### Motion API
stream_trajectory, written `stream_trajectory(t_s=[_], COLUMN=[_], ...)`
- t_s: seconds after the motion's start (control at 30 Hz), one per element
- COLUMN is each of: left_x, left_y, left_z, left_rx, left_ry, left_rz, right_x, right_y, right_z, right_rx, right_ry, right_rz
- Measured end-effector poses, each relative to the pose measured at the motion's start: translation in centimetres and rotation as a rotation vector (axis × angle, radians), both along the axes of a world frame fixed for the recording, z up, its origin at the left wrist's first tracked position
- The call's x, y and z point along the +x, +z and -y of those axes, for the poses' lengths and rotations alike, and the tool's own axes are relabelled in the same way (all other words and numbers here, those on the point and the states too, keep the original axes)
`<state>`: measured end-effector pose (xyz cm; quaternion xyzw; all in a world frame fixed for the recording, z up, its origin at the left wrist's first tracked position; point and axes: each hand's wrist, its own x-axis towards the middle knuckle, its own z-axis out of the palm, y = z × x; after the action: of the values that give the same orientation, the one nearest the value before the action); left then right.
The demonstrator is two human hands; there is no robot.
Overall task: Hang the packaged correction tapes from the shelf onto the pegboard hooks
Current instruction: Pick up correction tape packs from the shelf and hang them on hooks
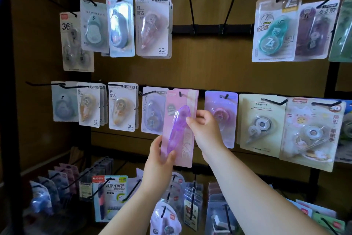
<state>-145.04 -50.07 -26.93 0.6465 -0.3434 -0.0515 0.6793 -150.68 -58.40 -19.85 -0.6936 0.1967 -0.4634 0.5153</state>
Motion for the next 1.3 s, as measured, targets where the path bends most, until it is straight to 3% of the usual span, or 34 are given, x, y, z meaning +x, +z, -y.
stream_trajectory(t_s=[0.3,0.6,0.83,0.97,1.13,1.23,1.3], left_x=[2.4,1.5,-5.1,-8.3,-8.3,-8.0,-7.6], left_y=[0.3,-1.4,-8.1,-15.1,-24.2,-30.6,-34.8], left_z=[4.1,3.2,-4.1,-5.8,-3.8,-1.9,-0.8], left_rx=[0.132,0.110,-0.133,-0.037,0.206,0.463,0.656], left_ry=[0.021,0.066,0.068,0.040,0.063,0.014,-0.029], left_rz=[0.058,-0.145,-0.210,-0.387,-0.513,-0.560,-0.563], right_x=[2.0,-1.1,-8.1,-11.2,-13.2,-13.3,-13.3], right_y=[-0.7,-4.7,-10.9,-18.8,-29.7,-36.6,-39.9], right_z=[3.3,3.4,0.6,-0.6,1.8,4.2,5.8], right_rx=[-0.066,-0.052,0.005,0.091,0.087,0.040,0.063], right_ry=[-0.098,-0.109,0.036,0.223,0.475,0.418,0.359], right_rz=[-0.041,-0.086,-0.273,-0.567,-1.201,-1.504,-1.607])
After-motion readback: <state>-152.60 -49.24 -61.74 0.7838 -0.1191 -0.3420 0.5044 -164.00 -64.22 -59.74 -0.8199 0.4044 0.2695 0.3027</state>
